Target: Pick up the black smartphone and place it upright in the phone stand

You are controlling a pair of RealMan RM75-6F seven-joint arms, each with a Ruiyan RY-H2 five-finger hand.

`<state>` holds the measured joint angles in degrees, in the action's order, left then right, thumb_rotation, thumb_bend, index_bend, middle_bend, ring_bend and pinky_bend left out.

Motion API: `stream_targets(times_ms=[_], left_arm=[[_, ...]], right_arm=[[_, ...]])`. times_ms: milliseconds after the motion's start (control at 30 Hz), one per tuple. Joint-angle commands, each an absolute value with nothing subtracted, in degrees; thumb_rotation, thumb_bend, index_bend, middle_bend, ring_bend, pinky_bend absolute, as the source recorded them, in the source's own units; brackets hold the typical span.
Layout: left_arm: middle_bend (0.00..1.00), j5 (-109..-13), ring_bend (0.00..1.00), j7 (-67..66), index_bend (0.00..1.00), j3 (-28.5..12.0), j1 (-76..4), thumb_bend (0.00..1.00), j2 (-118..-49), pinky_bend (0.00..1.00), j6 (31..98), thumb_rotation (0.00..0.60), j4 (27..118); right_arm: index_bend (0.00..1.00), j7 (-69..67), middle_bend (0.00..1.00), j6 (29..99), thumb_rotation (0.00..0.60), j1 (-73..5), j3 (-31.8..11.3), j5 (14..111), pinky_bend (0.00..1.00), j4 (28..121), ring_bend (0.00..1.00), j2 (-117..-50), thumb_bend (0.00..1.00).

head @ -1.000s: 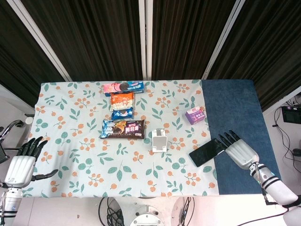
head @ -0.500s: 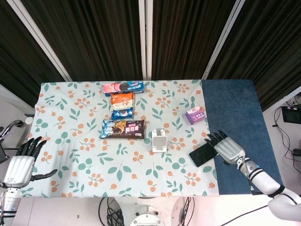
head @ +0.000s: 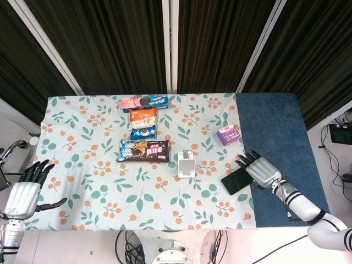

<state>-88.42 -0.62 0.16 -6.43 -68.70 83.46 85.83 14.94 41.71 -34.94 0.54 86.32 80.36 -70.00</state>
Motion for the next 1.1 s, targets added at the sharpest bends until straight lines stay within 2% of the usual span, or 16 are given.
stream_targets(times_ms=[33,167,767,1100], left_arm=[[0.04,-88.34,0.05,-0.47,0.11,0.14,-6.38,0.00,-68.69,0.14,83.47,0.323,85.70],[0.04,-88.33,0.05,-0.10,0.11,0.12,-6.32,0.00,-68.66,0.14,83.55,0.322,85.48],[0.04,-88.28,0.05,0.30,0.11,0.16,-6.19,0.00,-68.71,0.14,83.52,0.324,85.01],[0.04,-88.19,0.05,0.21,0.11,0.20,-6.16,0.00,-68.72,0.14,83.35,0.324,84.98]], right_arm=[[0.00,15.10,0.00,42.00,0.600,-35.10,0.69,86.32,0.00,79.97,0.00,-70.36,0.05],[0.01,15.31,0.00,42.35,0.600,-35.30,0.99,86.26,0.00,79.35,0.00,-71.05,0.06],[0.21,14.52,0.00,43.65,0.600,-35.69,1.95,85.51,0.00,77.84,0.00,-72.73,0.13],[0.24,12.82,0.00,43.94,0.600,-36.04,2.54,85.89,0.00,77.36,0.00,-72.85,0.13]])
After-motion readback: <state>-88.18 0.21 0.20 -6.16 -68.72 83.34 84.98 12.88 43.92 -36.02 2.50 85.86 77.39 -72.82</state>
